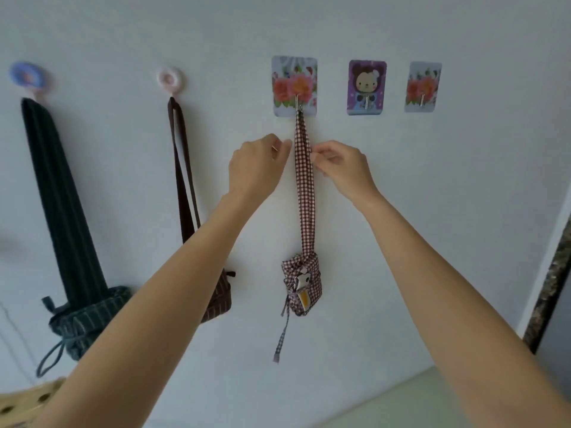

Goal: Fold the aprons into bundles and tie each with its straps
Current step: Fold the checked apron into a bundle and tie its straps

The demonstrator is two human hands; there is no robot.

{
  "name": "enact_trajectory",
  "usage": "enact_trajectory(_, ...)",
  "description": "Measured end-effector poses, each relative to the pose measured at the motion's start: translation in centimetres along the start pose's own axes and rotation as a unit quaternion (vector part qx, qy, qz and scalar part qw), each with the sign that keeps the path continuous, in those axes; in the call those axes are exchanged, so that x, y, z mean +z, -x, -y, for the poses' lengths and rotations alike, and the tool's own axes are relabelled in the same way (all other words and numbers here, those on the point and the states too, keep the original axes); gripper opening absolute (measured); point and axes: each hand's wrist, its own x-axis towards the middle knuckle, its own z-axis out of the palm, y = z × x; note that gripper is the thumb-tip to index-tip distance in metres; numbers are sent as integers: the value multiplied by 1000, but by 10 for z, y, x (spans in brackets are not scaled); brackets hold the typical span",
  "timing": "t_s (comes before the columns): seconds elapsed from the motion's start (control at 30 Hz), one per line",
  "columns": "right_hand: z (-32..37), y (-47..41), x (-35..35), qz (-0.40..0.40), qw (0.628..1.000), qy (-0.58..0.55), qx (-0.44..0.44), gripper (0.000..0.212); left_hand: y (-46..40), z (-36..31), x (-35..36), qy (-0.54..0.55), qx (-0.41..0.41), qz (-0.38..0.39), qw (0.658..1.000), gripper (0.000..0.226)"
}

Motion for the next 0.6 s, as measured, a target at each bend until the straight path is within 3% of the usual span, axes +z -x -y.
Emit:
enact_trajectory(0.1, -24, 55, 0, 11, 999, -1, 48, 22, 50, 14, 11, 11, -4, 79, 997, 33)
enact_trajectory(0.23, -74, 123, 14, 147, 975, 5, 167, 49, 109, 40, 36, -49, -24, 285, 957, 44)
enact_trajectory(0.3, -90, 142, 21, 188, 965, 32, 179, 62, 125, 42, 46, -66, -32, 330, 941, 49)
enact_trajectory(0.4, -97, 153, 29, 178, 967, 10, 183, 63, 136, 36, 52, -40, -55, 335, 940, 49)
enact_trajectory(0.6, -104, 171, 50, 133, 975, 4, 177, 30, 142, 36, 57, -7, -38, 264, 964, 32)
